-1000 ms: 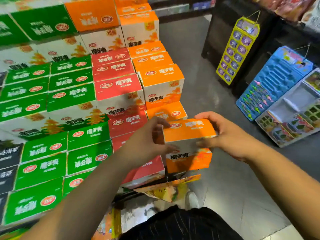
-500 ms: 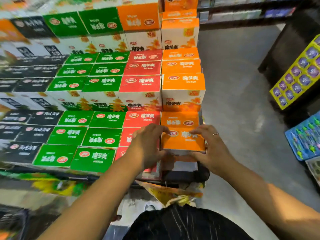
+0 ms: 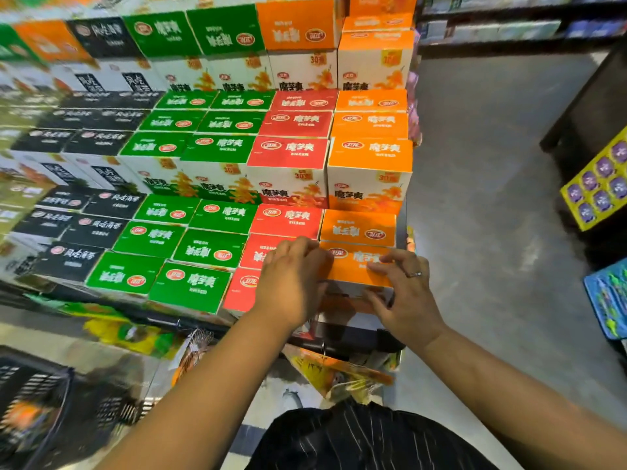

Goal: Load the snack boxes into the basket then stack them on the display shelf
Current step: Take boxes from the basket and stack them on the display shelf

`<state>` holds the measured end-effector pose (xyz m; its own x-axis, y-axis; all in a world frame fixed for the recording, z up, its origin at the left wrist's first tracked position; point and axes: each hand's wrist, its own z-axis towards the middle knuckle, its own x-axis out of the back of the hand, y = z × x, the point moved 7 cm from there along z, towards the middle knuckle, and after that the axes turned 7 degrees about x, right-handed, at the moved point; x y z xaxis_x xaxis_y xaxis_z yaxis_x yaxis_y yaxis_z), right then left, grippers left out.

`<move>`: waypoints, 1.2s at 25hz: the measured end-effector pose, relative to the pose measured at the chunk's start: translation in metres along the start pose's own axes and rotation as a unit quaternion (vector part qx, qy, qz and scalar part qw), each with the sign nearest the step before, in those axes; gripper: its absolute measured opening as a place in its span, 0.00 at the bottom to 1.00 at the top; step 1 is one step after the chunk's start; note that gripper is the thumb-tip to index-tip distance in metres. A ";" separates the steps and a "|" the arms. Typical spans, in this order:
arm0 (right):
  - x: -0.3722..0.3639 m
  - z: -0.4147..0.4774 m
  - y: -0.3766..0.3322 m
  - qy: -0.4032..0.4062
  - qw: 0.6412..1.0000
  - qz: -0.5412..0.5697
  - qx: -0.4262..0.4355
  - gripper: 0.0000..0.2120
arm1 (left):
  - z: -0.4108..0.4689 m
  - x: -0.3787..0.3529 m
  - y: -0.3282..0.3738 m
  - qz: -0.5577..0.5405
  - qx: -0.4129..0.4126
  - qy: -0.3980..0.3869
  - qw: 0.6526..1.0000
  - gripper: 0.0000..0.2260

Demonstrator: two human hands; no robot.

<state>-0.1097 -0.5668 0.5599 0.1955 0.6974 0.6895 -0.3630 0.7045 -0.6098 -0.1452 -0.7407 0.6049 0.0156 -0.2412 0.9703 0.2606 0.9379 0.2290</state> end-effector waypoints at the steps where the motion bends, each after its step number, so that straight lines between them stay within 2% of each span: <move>1: 0.001 0.001 0.000 -0.001 1.000 -0.003 0.004 0.29 | 0.000 0.000 0.001 0.001 0.002 -0.001 1.000 0.21; 6: 0.014 0.004 -0.011 -0.045 0.995 -0.087 0.035 0.26 | -0.006 0.001 -0.003 -0.007 0.014 -0.014 1.000 0.21; 11: 0.028 0.013 -0.021 -0.204 0.965 -0.160 -0.039 0.30 | -0.014 0.004 -0.007 0.001 0.041 -0.021 0.999 0.25; 13: 0.036 0.022 -0.031 -0.235 0.948 -0.211 -0.038 0.33 | -0.016 0.012 -0.009 0.002 0.054 -0.014 0.998 0.28; 16: 0.038 0.033 -0.056 -0.249 0.932 -0.261 -0.027 0.35 | -0.028 0.030 -0.020 0.008 0.073 0.006 0.997 0.31; 19: 0.027 0.038 -0.096 -0.196 0.944 -0.265 0.031 0.33 | -0.055 0.053 -0.043 0.034 0.086 0.032 0.995 0.33; 23: -0.020 0.029 -0.155 -0.229 0.936 -0.257 0.078 0.40 | -0.114 0.086 -0.097 0.070 0.122 0.088 0.986 0.34; 26: -0.069 0.015 -0.218 -0.245 0.932 -0.234 0.131 0.39 | -0.179 0.102 -0.154 0.090 0.185 0.089 0.975 0.35; 30: -0.140 -0.012 -0.304 -0.296 0.908 -0.229 0.188 0.39 | -0.275 0.114 -0.230 0.080 0.272 0.081 0.955 0.36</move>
<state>-0.0152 -0.8774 0.6440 -0.0788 0.0702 0.9944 -0.6750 0.7303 -0.1050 0.0624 -1.0526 0.6419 0.1737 -0.0785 0.9817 -0.2981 0.9459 0.1284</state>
